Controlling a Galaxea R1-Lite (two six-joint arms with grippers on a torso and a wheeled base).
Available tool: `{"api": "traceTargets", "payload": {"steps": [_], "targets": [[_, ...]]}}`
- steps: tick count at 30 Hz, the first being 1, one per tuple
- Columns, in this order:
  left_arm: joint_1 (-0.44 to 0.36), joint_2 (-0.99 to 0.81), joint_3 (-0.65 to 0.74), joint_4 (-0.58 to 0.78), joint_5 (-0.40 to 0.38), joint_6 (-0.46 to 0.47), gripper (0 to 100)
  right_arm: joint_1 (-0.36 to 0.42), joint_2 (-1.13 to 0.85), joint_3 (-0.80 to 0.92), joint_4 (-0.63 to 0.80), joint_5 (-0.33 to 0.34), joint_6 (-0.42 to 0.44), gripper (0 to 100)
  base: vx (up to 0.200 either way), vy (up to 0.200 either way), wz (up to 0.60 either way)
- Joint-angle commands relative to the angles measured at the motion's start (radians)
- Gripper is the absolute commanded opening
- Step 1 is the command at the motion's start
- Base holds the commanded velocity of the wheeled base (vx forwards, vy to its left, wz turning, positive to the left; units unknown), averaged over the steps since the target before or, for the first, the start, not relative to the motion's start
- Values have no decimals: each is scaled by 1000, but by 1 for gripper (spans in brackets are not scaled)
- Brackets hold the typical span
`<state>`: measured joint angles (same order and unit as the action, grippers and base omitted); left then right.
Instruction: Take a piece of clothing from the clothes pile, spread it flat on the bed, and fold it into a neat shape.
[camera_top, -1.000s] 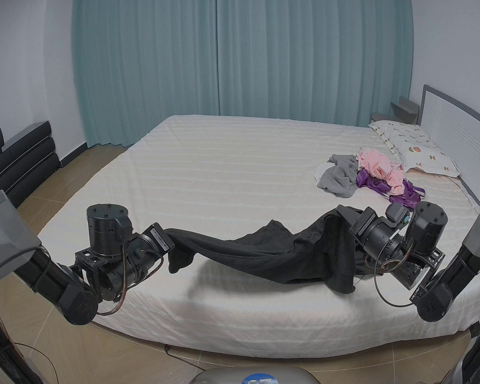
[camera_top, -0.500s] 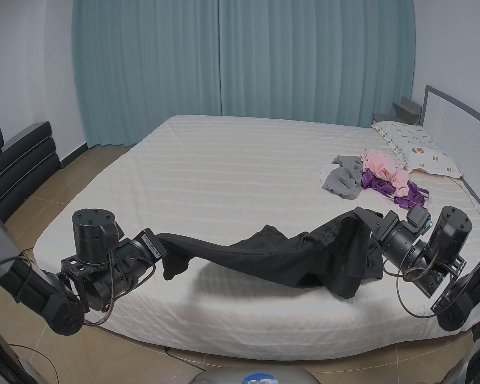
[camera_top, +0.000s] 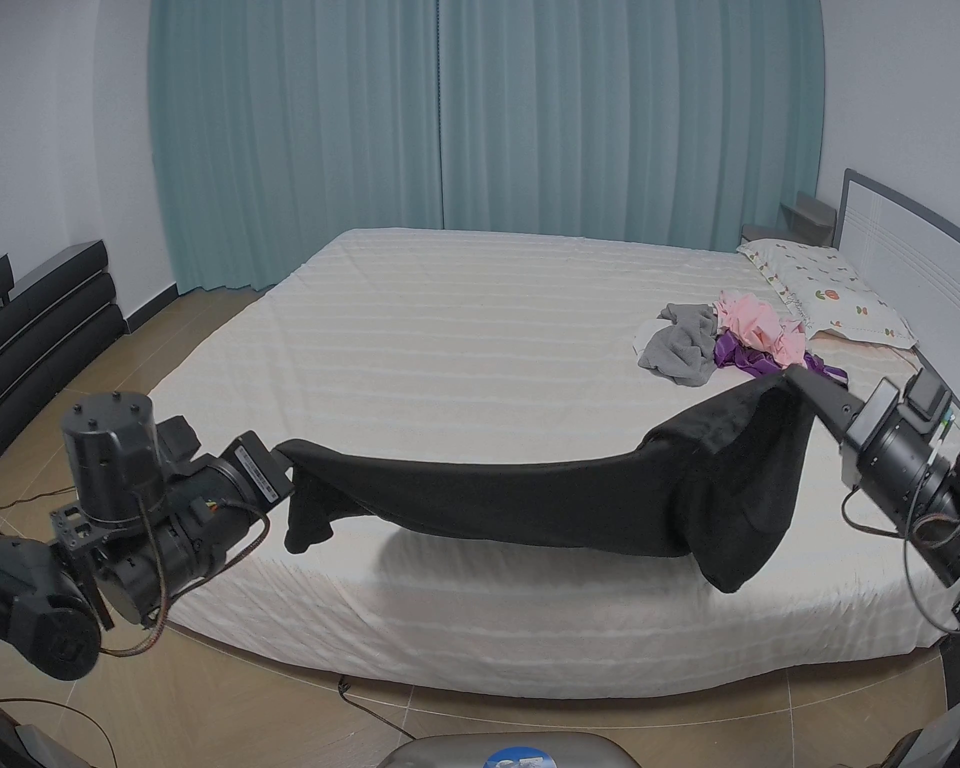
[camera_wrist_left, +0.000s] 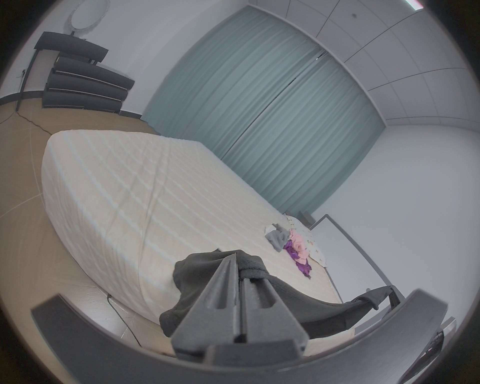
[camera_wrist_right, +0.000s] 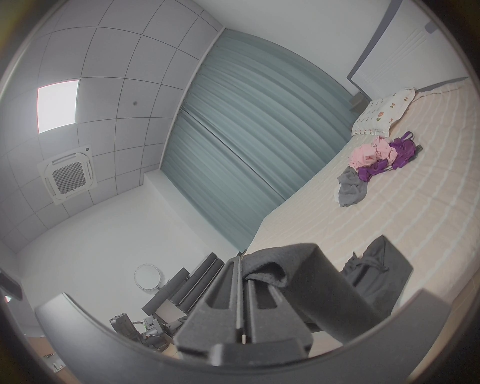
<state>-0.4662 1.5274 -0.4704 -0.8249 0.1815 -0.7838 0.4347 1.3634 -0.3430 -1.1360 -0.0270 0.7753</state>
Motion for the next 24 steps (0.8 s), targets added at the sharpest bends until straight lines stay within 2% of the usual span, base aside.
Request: {"api": "traceTargets", "payload": {"steps": [1,4,5,8,12,16,20,24], "targets": [[-3,-227,-99,122,-11,26,0,1,-245,-172,211,10,-2,0,0,0,0],[-2,-247,-152,191,-10,48,0,-11,-241,-252,289,4,-2,0,0,0,0],[3,-239,-218,270,-10,66,0,-34,-211,-337,320,2,-1,0,0,0,0],[15,-205,-309,340,-20,66,0,-56,-148,-438,324,6,-1,0,0,0,0],[40,-92,-407,351,-31,64,0,-67,-1,-557,323,-7,-10,0,0,0,0],[63,96,-563,379,-19,58,0,-97,209,-673,323,-27,-36,0,0,0,0],[87,246,-651,388,-20,58,0,-109,373,-746,311,-74,-48,0,0,0,0],[113,362,-735,385,-20,58,0,-116,484,-818,295,-82,-65,0,0,0,0]]}}
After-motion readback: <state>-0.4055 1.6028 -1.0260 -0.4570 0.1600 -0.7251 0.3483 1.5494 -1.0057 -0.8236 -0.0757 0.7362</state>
